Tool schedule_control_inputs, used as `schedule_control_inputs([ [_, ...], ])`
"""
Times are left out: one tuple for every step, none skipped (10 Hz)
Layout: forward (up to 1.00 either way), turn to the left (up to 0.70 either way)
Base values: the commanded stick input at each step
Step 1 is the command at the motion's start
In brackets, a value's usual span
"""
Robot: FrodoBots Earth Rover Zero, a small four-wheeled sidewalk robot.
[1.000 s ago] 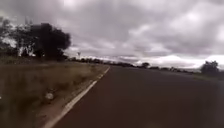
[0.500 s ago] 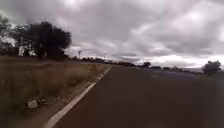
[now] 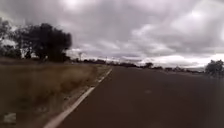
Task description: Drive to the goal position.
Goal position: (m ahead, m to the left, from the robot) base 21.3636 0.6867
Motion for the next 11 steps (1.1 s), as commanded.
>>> schedule_control_inputs([
  [0.85,0.00],
  [0.85,0.00],
  [0.85,0.00],
  [0.85,0.00],
  [0.85,0.00],
  [0.85,-0.13],
  [0.85,-0.01],
  [0.85,-0.02],
  [0.85,-0.22],
  [0.85,-0.06],
  [0.85,-0.16],
])
